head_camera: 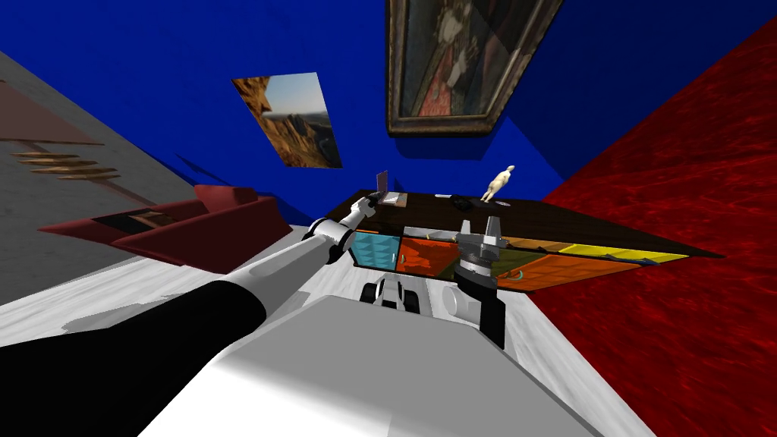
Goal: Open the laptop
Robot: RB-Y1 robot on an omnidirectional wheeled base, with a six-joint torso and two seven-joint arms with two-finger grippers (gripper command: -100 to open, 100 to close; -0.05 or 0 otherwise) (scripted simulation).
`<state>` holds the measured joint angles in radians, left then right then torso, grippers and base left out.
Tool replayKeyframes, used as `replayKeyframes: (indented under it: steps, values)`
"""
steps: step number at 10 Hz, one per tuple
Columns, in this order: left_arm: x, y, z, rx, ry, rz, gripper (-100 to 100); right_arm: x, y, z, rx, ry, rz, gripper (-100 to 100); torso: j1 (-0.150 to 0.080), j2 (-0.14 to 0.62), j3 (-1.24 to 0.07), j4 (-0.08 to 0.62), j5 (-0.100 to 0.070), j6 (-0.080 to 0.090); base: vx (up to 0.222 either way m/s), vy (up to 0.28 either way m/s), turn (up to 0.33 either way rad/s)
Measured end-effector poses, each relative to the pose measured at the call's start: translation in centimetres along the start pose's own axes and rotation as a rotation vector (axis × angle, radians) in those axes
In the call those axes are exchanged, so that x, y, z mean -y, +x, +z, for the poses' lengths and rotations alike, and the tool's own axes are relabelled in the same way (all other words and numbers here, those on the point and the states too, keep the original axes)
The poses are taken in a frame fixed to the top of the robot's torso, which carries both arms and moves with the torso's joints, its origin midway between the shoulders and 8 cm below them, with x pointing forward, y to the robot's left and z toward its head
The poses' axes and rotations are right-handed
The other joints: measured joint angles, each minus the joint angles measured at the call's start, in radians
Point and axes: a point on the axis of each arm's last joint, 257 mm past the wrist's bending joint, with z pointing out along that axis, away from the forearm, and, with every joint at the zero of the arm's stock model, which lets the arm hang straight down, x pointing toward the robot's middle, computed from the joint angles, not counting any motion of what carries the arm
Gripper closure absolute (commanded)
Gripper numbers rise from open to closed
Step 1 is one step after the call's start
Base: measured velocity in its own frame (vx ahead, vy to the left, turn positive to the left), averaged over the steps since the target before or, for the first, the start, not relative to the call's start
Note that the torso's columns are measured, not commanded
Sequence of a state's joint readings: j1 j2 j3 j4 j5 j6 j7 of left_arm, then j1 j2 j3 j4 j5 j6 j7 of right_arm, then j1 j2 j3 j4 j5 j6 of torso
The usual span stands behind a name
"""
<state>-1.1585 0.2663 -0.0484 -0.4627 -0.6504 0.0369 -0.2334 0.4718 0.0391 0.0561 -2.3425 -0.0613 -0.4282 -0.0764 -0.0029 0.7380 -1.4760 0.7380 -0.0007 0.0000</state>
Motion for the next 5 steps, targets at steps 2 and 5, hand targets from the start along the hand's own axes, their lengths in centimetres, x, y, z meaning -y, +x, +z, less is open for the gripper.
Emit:
replayKeyframes:
  steps: [2, 5]
  values:
    - [-0.01, -0.01, -0.03, -0.001, -0.002, -0.002, -100, 0.00, 0.00, 0.00, 0.000, 0.000, 0.000, 0, -0.002, 0.000, 0.000, 0.000, -0.001, 0.000, 0.055, 0.018, -0.026]
    - [-0.08, -0.27, 0.04, 0.001, -0.005, -0.006, 100, 0.00, 0.00, 0.00, 0.000, 0.000, 0.000, 0, 0.003, 0.002, 0.001, 0.000, 0.001, 0.000, 0.024, -0.008, 0.006]
